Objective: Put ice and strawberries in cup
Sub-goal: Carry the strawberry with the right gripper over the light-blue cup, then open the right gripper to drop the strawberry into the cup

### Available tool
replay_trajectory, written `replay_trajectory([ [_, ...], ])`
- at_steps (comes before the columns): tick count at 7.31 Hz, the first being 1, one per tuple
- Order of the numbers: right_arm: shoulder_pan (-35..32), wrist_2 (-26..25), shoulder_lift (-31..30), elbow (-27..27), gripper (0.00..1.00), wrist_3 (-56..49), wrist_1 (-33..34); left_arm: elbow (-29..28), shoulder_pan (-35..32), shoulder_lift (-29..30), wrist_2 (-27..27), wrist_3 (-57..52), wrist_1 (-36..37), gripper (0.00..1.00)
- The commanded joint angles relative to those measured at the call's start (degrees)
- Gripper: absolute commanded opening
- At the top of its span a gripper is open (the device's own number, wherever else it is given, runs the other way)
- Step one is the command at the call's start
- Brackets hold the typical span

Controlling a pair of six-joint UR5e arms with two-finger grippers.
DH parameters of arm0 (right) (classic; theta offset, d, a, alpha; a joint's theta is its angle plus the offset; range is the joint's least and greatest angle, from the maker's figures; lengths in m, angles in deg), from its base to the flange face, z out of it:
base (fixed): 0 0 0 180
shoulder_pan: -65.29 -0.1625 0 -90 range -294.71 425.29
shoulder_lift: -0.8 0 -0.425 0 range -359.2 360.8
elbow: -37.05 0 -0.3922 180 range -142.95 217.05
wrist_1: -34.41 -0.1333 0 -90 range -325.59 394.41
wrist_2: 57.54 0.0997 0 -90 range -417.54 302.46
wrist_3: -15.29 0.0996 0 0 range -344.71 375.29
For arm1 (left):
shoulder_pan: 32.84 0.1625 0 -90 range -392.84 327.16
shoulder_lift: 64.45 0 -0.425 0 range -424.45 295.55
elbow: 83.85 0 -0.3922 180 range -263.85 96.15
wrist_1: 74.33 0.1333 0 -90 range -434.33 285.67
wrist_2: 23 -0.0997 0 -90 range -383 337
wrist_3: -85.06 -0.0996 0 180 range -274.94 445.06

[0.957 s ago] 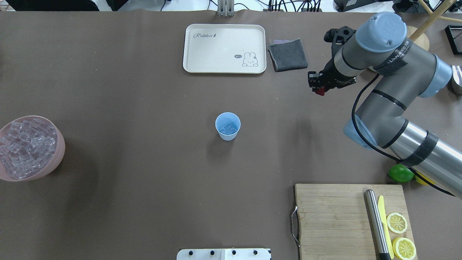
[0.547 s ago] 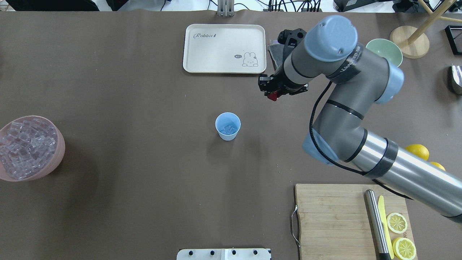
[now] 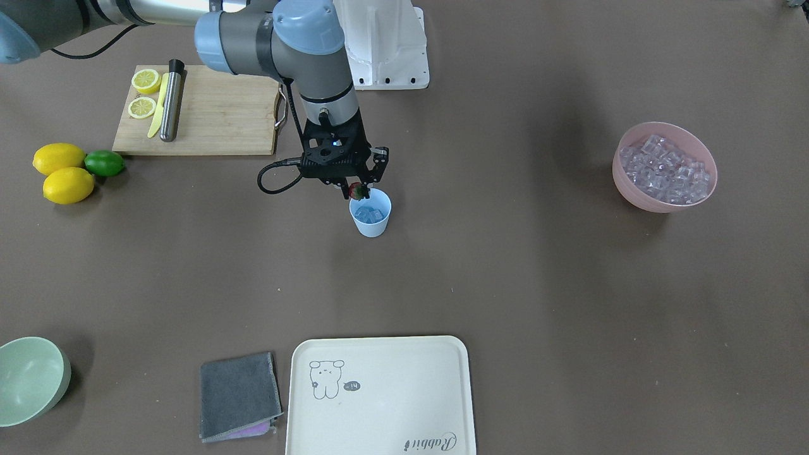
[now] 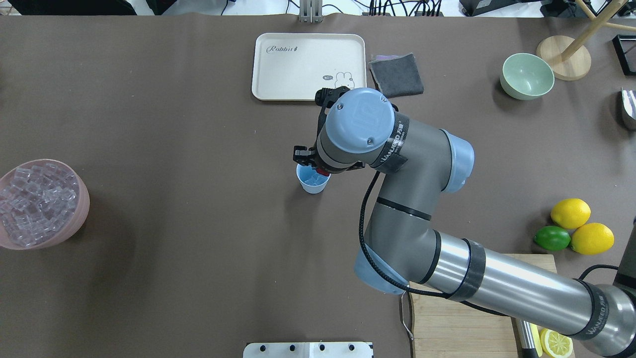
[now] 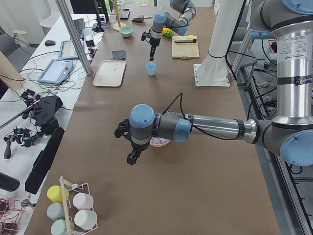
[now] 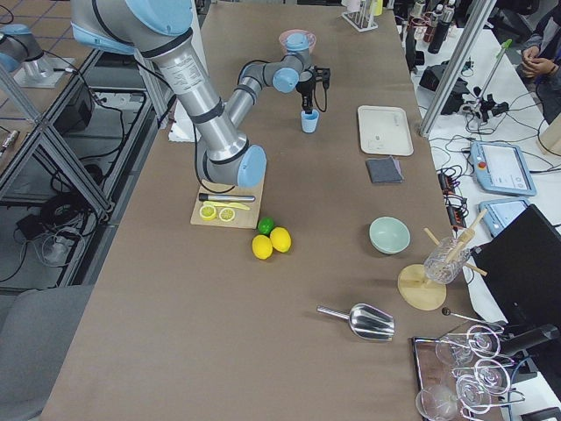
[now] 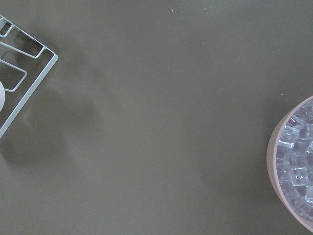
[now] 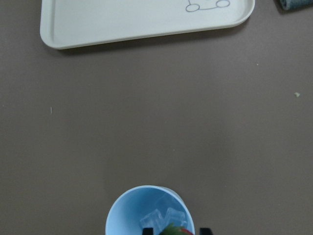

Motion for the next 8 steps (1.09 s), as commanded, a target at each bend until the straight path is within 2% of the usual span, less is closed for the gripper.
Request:
replay_trajectory([
  [1, 1.29, -1.18, 2.17, -2.59, 0.0, 0.54, 0.23, 0.02, 0.01, -0.08, 0.0, -0.01, -0.16, 0.99],
  [2, 1.21, -1.27, 2.53, -3.22, 0.05, 2.37, -0.21, 0.02, 0.01, -0.17, 0.0, -0.01, -0.16, 0.99],
  [3, 1.21, -2.4, 2.79, -3.22, 0.78, 4.21, -0.21, -0.07, 0.01, -0.17, 0.0, -0.01, -0.16, 0.99],
  [4, 1.29, -3.46, 2.79, -3.22, 0.99, 3.71, -0.21, -0.07, 0.01, -0.17, 0.0, -0.01, -0.16, 0.99],
  [7, 0.95, -2.94, 2.79, -2.87, 0.99, 2.83, -0.13, -0.16, 0.01, -0.17, -0.17, -0.01, 0.45, 0.99],
  [8, -0.54, -1.2, 2.36, -2.78, 0.99, 1.78, -0.13, -1.11, 0.09, -0.08, -0.52, 0.08, 1.32, 0.99],
])
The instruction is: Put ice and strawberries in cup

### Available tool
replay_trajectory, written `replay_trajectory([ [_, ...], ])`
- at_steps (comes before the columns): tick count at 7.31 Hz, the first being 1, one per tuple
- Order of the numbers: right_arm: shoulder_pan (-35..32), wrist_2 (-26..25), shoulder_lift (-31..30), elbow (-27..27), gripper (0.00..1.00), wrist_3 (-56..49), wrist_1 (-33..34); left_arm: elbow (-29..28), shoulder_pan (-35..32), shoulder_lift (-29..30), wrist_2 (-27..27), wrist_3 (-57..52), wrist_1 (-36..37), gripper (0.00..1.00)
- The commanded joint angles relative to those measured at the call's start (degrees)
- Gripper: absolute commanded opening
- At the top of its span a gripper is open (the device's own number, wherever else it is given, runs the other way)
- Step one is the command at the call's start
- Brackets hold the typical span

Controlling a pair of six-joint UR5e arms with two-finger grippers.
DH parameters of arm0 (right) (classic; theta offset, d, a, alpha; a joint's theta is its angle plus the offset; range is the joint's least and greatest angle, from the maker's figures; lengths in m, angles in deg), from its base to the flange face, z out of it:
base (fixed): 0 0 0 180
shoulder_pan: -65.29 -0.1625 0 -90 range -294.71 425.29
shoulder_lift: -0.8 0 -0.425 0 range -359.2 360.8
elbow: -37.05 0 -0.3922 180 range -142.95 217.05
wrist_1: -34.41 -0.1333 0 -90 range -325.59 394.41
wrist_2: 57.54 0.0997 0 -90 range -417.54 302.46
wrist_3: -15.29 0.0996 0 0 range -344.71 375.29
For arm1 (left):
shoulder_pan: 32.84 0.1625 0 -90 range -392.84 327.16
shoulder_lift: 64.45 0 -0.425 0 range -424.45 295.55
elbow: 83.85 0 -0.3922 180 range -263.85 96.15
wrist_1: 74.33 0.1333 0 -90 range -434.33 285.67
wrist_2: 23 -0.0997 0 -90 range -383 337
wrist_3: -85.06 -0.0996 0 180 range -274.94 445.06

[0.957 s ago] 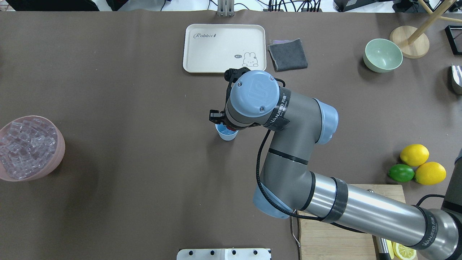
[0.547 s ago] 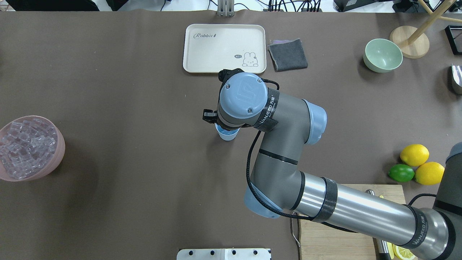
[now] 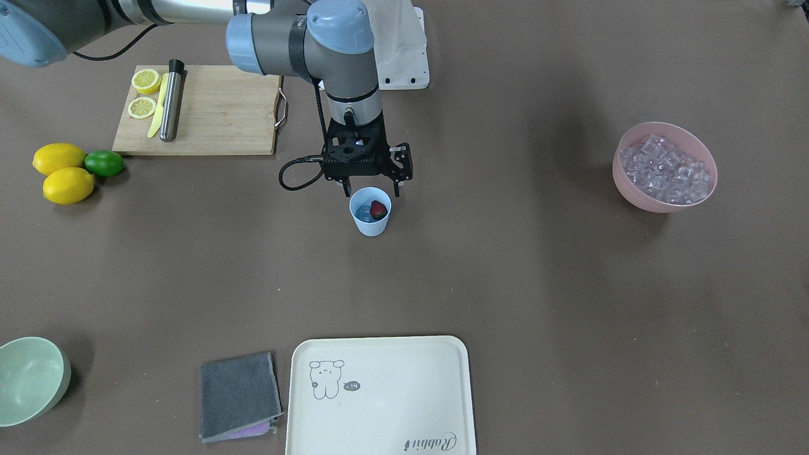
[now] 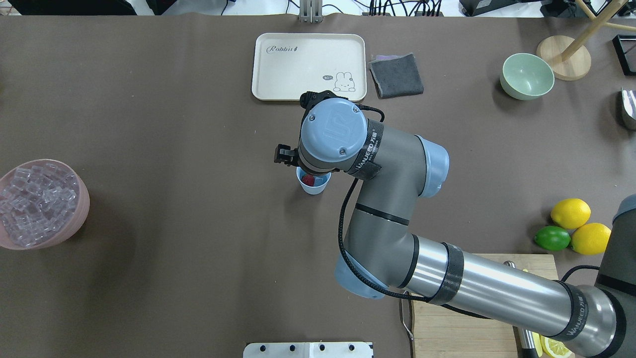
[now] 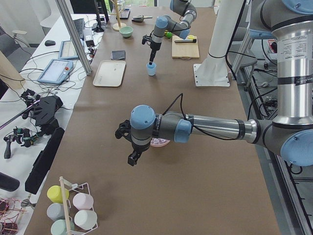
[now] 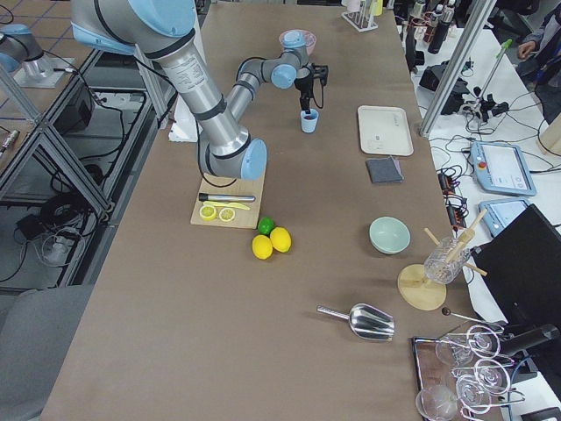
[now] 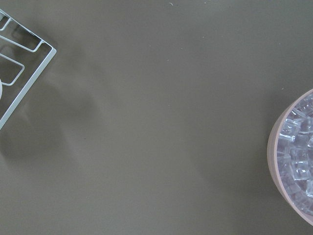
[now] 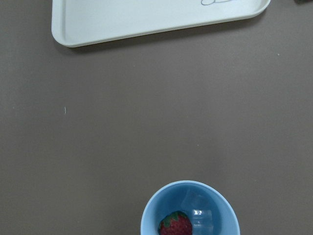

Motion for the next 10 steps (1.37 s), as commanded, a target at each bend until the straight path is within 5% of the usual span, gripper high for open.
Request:
replay_trajectory([
  [1, -3.89, 5.52, -0.78, 0.35, 0.99, -2.74, 0.12, -1.31, 0.06, 0.34, -0.51, 0.07, 5.51, 0.99],
  [5, -17.05, 23.8, -16.2, 10.96, 1.0, -8.73, 0.03, -0.61, -0.29, -1.42, -2.18, -0.02, 9.87, 0.99],
  [6, -22.4, 23.5, -20.26, 12.12, 1.0, -14.74, 0.03, -0.61, -0.38, -1.5, -2.18, -0.02, 9.86, 0.99],
  [10, -42.7, 28.91, -40.02, 12.48, 1.0, -61.79, 0.12, -0.44, -0.38, -2.64, -2.1, -0.02, 9.43, 0.99],
])
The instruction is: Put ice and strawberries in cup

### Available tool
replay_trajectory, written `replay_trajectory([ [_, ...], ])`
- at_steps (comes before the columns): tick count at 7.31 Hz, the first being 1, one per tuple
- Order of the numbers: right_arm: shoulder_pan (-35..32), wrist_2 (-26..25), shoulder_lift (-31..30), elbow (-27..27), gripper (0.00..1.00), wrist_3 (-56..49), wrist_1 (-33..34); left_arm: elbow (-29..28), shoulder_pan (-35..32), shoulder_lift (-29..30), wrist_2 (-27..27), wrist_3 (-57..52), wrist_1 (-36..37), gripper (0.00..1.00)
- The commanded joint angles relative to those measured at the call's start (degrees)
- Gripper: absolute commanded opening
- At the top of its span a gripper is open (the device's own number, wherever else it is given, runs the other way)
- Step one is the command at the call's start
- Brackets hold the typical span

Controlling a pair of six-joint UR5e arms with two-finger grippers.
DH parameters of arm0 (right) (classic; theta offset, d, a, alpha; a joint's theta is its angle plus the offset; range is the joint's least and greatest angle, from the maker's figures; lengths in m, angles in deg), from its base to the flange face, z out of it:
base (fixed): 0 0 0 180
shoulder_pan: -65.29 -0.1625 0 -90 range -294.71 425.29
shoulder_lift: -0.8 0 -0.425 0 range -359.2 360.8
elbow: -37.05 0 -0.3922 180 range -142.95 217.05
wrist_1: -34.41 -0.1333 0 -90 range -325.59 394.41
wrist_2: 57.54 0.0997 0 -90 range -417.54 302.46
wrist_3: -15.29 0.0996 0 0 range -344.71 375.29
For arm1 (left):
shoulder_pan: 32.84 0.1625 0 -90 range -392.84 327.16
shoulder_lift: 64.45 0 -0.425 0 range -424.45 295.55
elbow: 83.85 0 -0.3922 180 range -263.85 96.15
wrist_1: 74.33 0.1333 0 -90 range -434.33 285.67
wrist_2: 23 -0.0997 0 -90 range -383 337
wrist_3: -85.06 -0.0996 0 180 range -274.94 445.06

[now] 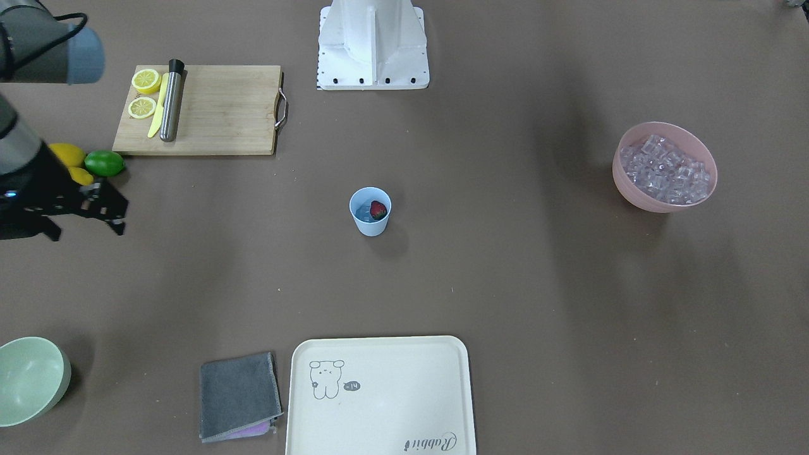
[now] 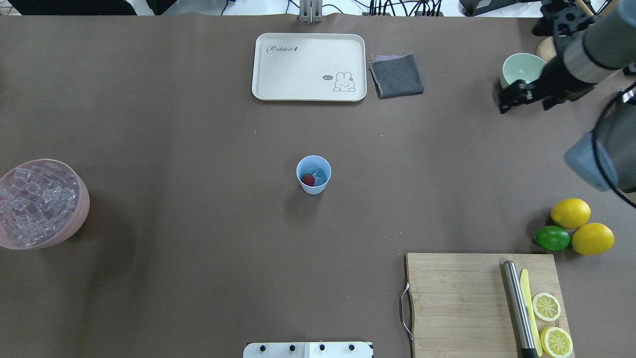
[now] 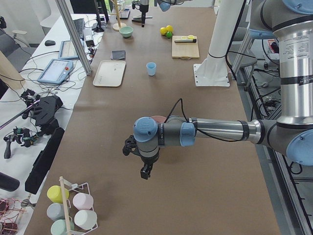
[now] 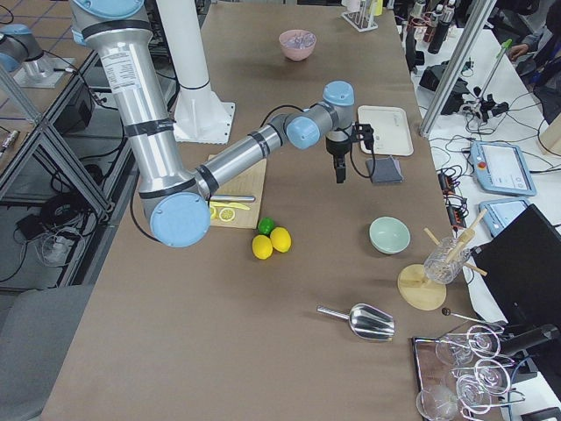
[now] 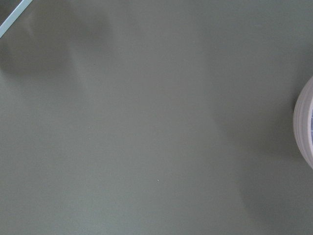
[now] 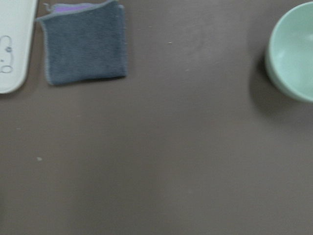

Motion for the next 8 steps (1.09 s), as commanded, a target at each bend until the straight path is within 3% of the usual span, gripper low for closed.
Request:
replay_trajectory([
  [1, -12.98, 5.59, -11.66, 0.05, 1.0, -24.57, -0.3, 0.03, -0.09, -0.42, 0.0, 0.0, -0.17, 0.99],
  [3, -22.13, 5.96, -19.42, -0.12, 1.0, -39.9, -0.3, -0.06, -0.27, -0.42, 0.0, 0.0, -0.17, 0.99],
  [6, -32.34, 9.21, -22.43, -2.32, 1.0, -39.35, 2.85, 0.21, -0.27, -0.95, 0.0, -0.09, -0.26, 0.99],
  [8, -33.07, 8.26, -21.13, -0.66, 1.0, -32.03, 8.02, 0.03, -0.27, -0.95, 0.0, -0.09, -0.34, 0.99],
])
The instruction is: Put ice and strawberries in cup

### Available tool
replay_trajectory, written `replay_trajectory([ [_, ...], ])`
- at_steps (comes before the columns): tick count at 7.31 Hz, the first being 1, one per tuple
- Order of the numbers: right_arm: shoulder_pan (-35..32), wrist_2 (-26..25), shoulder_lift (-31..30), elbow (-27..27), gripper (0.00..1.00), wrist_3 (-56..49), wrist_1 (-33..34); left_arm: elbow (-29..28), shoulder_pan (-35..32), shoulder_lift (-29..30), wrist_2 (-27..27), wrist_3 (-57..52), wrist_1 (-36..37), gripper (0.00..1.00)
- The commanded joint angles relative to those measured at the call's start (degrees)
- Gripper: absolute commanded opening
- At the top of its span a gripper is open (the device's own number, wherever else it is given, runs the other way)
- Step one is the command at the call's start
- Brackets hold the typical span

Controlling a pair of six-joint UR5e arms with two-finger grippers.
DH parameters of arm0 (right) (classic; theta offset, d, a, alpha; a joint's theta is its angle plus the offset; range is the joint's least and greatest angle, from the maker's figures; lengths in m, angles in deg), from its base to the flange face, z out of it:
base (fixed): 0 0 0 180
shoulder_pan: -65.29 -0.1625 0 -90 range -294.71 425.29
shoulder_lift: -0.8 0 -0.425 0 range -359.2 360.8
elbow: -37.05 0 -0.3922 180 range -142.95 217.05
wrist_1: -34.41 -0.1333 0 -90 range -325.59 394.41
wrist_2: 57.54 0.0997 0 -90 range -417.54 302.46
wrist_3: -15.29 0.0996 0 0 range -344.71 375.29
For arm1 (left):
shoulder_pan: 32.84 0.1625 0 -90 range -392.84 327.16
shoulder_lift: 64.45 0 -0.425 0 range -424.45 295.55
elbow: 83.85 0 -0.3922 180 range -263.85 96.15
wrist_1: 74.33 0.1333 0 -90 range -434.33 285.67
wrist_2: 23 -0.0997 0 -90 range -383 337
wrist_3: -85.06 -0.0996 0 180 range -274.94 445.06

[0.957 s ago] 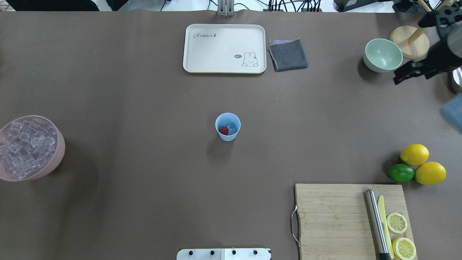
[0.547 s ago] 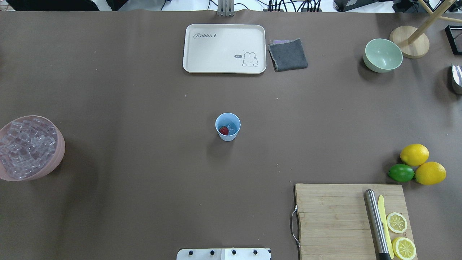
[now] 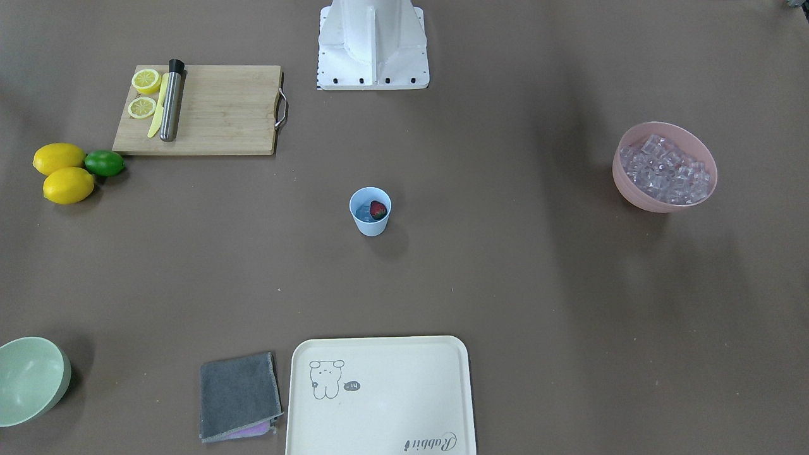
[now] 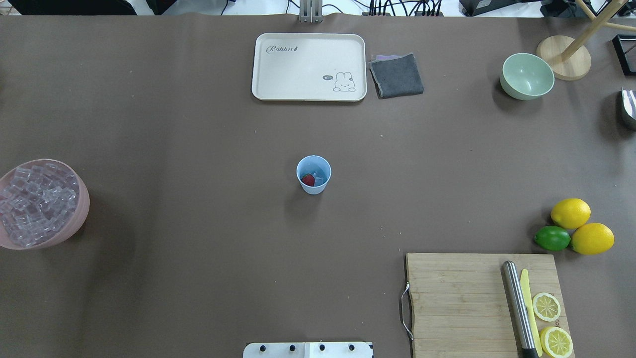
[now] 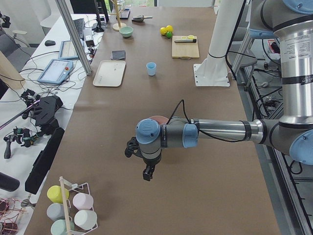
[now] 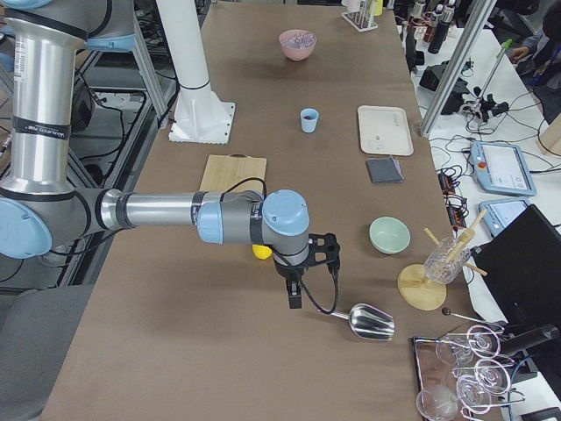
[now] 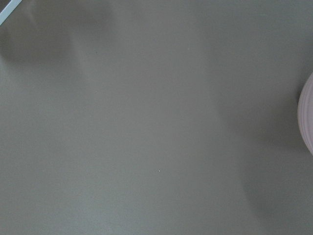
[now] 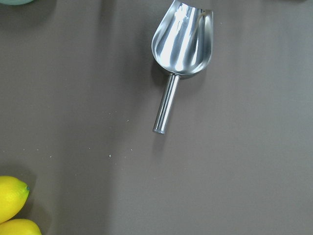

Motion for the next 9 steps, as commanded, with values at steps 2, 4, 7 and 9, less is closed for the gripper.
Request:
replay_trajectory([
  [2, -0.95, 0.16, -0.42, 1.46, 1.0, 8.05, 2.54, -0.06, 0.0, -0.04, 0.04, -0.05, -0.12, 0.99],
  [4, -0.95, 1.58, -1.39, 1.29, 1.0, 8.21, 2.44, -0.06, 0.0, -0.04, 0.04, -0.05, -0.13, 0.99],
  [7, -1.21, 0.88, -2.02, 1.73, 1.0, 7.43, 2.27, -0.06, 0.0, -0.3, 0.04, -0.05, -0.3, 0.99],
  [9, -2.26, 1.49, -2.1, 1.37, 1.0, 7.52, 2.36, -0.15, 0.0, -0.83, 0.04, -0.05, -1.09, 0.99],
])
